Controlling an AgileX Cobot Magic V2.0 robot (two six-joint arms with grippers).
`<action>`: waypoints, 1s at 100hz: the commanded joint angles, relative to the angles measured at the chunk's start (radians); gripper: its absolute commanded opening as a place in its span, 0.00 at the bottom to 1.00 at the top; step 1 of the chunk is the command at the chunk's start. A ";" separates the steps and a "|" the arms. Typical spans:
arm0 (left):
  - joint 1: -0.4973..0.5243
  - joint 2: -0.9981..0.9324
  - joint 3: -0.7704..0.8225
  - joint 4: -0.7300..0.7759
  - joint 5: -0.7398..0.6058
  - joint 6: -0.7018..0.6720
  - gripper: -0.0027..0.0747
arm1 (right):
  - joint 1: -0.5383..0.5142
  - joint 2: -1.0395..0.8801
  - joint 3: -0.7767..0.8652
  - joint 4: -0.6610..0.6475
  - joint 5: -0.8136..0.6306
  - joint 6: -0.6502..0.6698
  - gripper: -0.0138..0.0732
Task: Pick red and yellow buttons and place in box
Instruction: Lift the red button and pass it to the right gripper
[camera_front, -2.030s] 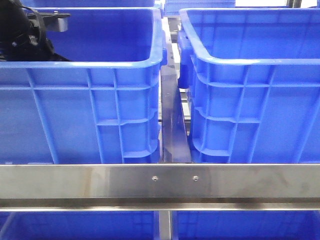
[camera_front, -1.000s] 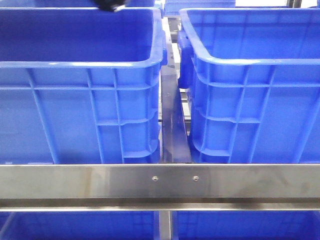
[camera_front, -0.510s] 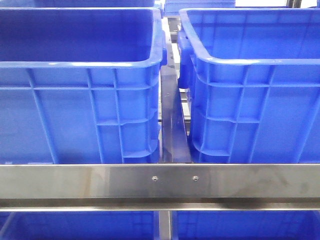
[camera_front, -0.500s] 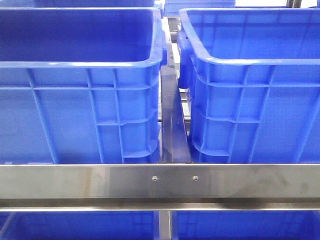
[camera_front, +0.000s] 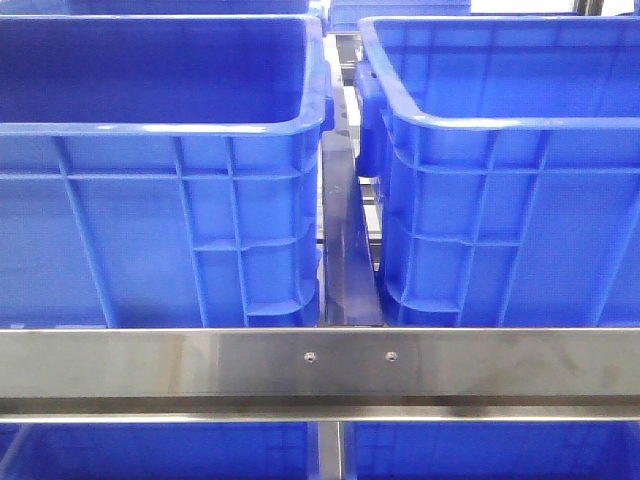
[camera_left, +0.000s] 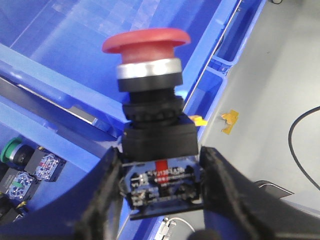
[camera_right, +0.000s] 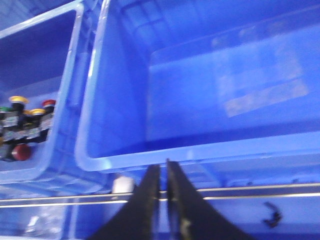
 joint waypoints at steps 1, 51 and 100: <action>-0.008 -0.036 -0.036 -0.010 -0.057 -0.002 0.01 | -0.005 0.020 -0.034 0.077 -0.071 -0.004 0.46; -0.008 -0.036 -0.036 -0.010 -0.057 -0.002 0.01 | -0.005 0.224 -0.040 0.887 -0.053 -0.562 0.76; -0.008 -0.036 -0.036 -0.012 -0.057 -0.002 0.01 | 0.028 0.503 -0.065 1.304 0.166 -0.900 0.76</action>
